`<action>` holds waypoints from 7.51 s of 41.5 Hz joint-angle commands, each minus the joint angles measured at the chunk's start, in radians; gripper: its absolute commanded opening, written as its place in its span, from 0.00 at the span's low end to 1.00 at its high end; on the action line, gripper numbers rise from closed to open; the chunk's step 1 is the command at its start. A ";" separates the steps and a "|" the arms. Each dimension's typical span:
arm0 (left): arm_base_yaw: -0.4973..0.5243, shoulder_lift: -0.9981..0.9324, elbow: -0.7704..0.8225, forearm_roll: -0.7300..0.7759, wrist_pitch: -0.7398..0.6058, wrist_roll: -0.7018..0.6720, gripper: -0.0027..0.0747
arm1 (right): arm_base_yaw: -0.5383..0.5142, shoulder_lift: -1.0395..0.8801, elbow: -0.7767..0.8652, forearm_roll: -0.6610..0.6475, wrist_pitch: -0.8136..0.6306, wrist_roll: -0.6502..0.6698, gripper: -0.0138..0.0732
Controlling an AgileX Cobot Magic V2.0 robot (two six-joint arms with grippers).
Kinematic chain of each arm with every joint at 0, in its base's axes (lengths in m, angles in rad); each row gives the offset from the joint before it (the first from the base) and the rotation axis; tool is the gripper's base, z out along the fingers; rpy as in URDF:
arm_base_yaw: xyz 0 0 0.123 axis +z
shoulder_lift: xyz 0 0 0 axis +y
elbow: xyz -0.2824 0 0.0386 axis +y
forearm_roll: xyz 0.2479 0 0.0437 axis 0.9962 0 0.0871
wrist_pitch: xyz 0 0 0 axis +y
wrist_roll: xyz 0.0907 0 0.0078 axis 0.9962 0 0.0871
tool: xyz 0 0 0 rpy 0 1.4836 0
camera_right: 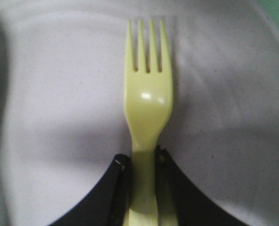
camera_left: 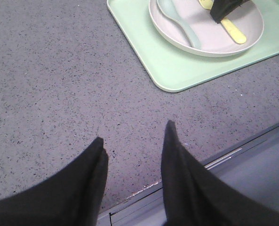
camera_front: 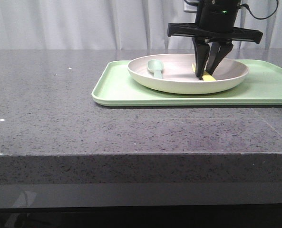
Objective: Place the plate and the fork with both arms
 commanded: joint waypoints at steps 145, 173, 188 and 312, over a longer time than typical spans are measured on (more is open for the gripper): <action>0.003 0.003 -0.024 -0.028 -0.066 0.000 0.40 | -0.182 -1.147 0.708 0.063 -0.013 -0.389 0.54; 0.003 0.003 -0.024 -0.028 -0.066 0.000 0.40 | -0.182 -1.740 1.105 0.061 -0.064 -0.400 0.54; 0.003 0.003 -0.024 -0.028 -0.066 0.000 0.10 | -0.182 -1.751 1.108 0.061 -0.065 -0.400 0.18; 0.282 -0.770 0.982 0.172 -1.013 -0.168 0.01 | -0.182 -1.751 1.108 0.061 -0.063 -0.400 0.08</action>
